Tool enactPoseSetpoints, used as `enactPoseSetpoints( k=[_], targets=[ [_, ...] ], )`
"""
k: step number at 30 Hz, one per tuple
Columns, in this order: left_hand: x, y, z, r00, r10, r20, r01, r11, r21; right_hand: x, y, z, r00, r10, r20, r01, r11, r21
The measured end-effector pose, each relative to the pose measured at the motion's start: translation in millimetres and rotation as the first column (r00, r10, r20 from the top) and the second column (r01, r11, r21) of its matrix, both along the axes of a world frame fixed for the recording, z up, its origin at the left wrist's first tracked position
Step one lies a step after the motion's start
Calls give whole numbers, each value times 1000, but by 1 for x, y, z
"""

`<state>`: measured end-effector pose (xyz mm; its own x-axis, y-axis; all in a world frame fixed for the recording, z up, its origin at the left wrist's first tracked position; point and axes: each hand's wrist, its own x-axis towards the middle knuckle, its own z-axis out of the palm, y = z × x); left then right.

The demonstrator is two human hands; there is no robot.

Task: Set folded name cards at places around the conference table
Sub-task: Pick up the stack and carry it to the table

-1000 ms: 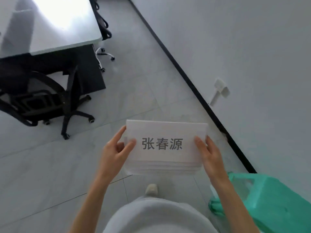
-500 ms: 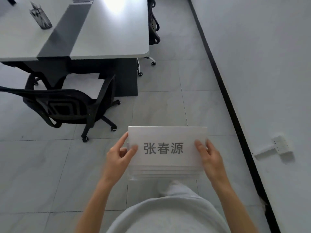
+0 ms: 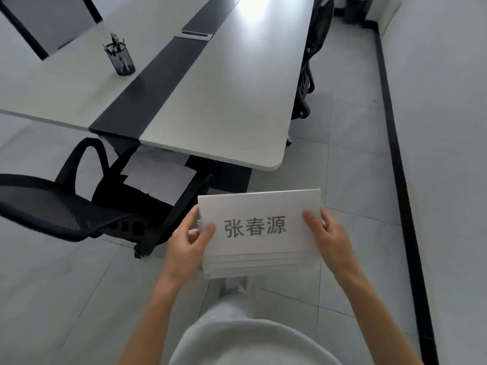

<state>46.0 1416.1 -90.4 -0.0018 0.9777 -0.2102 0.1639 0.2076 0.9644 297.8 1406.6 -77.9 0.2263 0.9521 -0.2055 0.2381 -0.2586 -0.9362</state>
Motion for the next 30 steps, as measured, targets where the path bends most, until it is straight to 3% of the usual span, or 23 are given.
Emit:
enactPoseSetpoints(
  k=[8,12,16,23,30],
  targets=[
    [30,224,14,992,-113,-61,114,994,4,33,197,4,998,-50,-49,52,998,36],
    [50,314,11,990,-128,-52,130,991,24,52,291,10,998,54,-16,-54,998,41],
    [65,387,-10,998,-47,-53,47,999,4,75,391,-2,973,218,81,-217,976,-20],
    [84,449,-38,980,184,-77,-190,979,-70,86,515,-33,878,469,99,-467,883,-37],
    [90,461,-49,953,268,-140,-286,949,-131,82,555,-61,833,533,151,-523,846,-102]
  ],
)
